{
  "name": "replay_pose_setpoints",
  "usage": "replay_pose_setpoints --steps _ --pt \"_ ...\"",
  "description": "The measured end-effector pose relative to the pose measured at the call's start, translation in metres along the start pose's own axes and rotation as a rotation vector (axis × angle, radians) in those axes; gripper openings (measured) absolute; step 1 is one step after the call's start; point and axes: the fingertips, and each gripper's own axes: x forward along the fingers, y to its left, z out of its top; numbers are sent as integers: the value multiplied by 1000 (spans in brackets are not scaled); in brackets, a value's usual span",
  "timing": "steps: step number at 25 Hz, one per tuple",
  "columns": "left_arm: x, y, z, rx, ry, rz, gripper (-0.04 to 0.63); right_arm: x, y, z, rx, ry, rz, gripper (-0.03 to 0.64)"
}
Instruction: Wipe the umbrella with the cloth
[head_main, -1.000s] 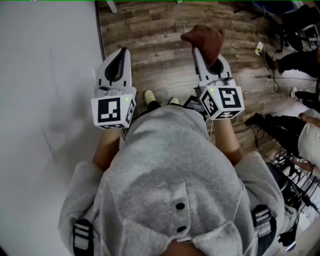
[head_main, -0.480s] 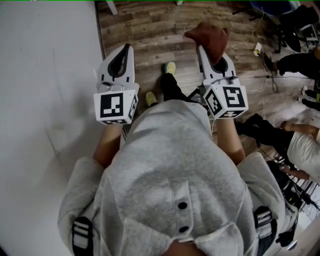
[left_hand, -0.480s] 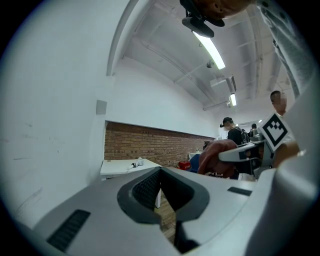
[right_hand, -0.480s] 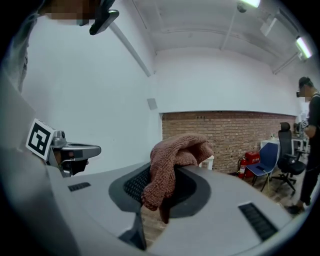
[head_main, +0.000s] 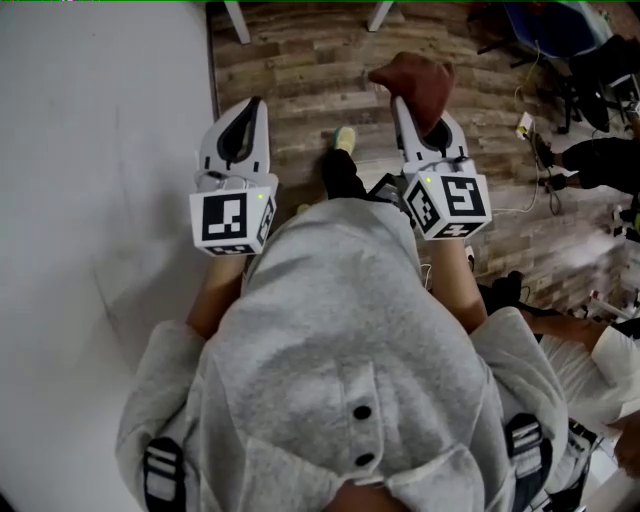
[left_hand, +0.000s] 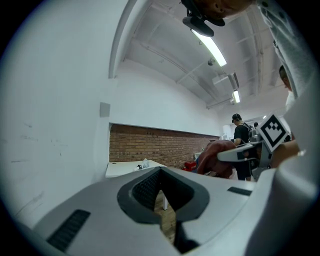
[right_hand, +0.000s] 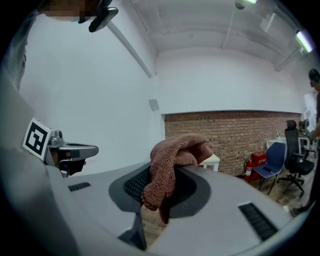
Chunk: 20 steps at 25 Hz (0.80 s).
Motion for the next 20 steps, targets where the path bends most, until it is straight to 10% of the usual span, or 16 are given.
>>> replay_pose_setpoints --steps 20 --pt "257 -8 11 32 91 -118 15 157 -183 -8 98 73 -65 84"
